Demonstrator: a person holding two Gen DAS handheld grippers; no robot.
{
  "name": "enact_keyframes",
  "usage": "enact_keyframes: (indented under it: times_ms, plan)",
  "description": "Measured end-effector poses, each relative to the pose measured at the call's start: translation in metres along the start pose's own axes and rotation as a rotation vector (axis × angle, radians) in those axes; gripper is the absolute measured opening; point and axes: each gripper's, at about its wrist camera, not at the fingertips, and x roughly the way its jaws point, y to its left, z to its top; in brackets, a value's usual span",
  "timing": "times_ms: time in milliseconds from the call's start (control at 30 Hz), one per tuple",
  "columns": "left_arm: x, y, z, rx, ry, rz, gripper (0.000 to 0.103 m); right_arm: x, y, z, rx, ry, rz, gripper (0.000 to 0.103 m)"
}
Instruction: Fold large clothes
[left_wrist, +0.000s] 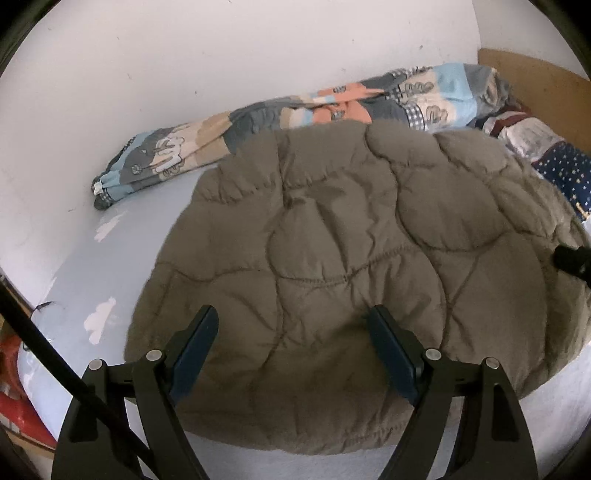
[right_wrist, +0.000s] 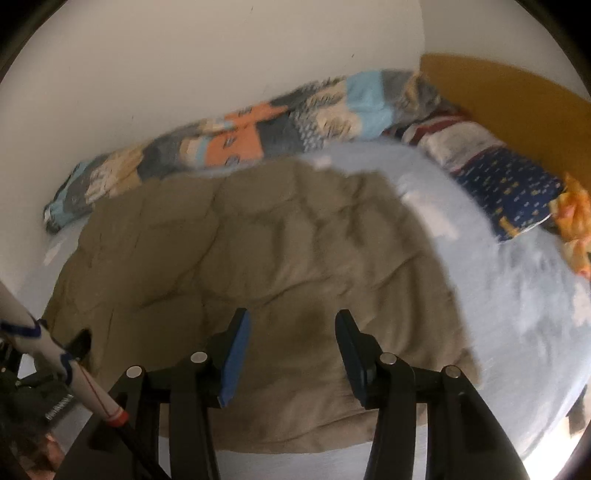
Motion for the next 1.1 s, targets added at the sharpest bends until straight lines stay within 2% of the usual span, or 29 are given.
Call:
enact_keyframes:
  times_ms: [200,767,933,1033,1100]
  plan:
    - [0.010,0.002,-0.005,-0.028,0.028,-0.022,0.085,0.027,0.015,-0.009,-0.052,0.075,-0.056,0.056]
    - [0.014,0.001,-0.004,-0.030,0.034,-0.016,0.086,0.032,0.020,-0.010,-0.056,0.099,-0.080,0.063]
    - [0.014,0.003,-0.004,-0.044,0.036,-0.025,0.086,0.020,0.019,-0.003,-0.030,0.051,-0.043,0.063]
    - [0.010,0.010,-0.001,-0.065,0.032,-0.041,0.086,0.012,0.034,0.007,-0.054,-0.014,0.004,0.063]
    - [0.007,0.020,0.003,-0.097,0.021,-0.049,0.086,0.017,0.042,0.013,-0.067,-0.016,0.029,0.063]
